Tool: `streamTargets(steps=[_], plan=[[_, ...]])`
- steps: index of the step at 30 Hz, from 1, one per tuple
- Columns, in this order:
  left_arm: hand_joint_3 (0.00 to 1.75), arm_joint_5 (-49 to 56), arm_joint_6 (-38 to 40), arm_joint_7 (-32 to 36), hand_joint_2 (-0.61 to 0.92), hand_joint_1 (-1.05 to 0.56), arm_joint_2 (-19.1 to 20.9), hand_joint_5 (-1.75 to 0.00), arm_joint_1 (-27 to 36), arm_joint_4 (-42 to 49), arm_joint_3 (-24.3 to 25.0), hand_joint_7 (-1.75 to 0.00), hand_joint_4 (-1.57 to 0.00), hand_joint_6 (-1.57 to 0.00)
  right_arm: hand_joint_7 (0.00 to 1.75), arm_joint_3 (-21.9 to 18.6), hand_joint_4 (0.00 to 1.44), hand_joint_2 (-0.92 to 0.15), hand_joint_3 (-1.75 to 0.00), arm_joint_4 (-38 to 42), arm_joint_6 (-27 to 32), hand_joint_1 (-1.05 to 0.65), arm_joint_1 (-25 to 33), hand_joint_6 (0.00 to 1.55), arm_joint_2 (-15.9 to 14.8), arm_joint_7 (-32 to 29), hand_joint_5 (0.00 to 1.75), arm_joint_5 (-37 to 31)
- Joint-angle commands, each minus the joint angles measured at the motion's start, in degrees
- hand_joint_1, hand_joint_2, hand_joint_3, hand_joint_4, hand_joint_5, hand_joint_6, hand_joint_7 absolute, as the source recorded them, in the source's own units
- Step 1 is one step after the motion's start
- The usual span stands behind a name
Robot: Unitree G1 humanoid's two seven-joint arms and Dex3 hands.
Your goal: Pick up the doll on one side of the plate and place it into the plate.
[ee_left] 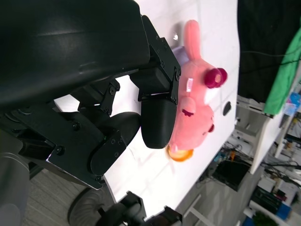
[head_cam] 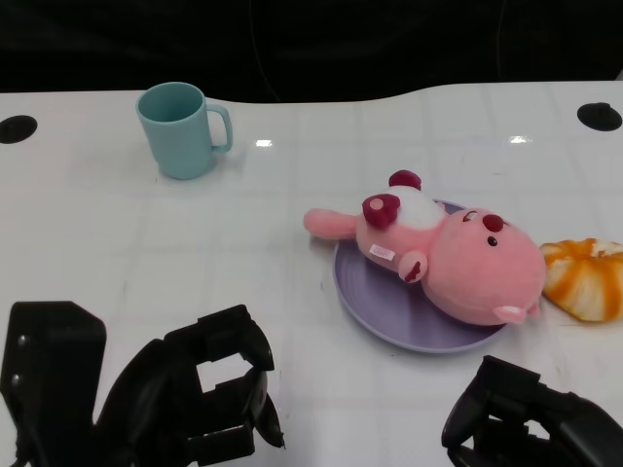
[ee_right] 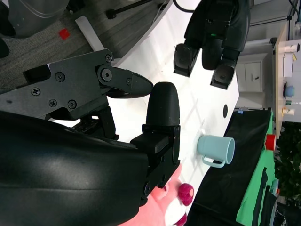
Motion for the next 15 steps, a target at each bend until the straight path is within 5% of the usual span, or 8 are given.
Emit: streamTargets(steps=[1,15], plan=[[1.37,1.1,-2.0,-0.3,0.52,-0.09,1.1,-1.75,-1.0,2.0,-0.1,-1.75,-0.83,-0.68,1.62,-0.8,0.62,-0.89,-0.57,0.6,-1.0,-0.24,-0.2,0.43,-0.6,0.5,1.75,0.9],[1.48,1.0,-4.9,-1.7,0.43,-0.11,2.0,-1.75,-1.4,5.0,-0.6,-1.71,-0.88,-0.75,1.62,-0.8,0.64,-0.91,-0.54,2.2,-2.9,-0.25,-0.6,0.44,-0.2,0.5,1.75,0.2]])
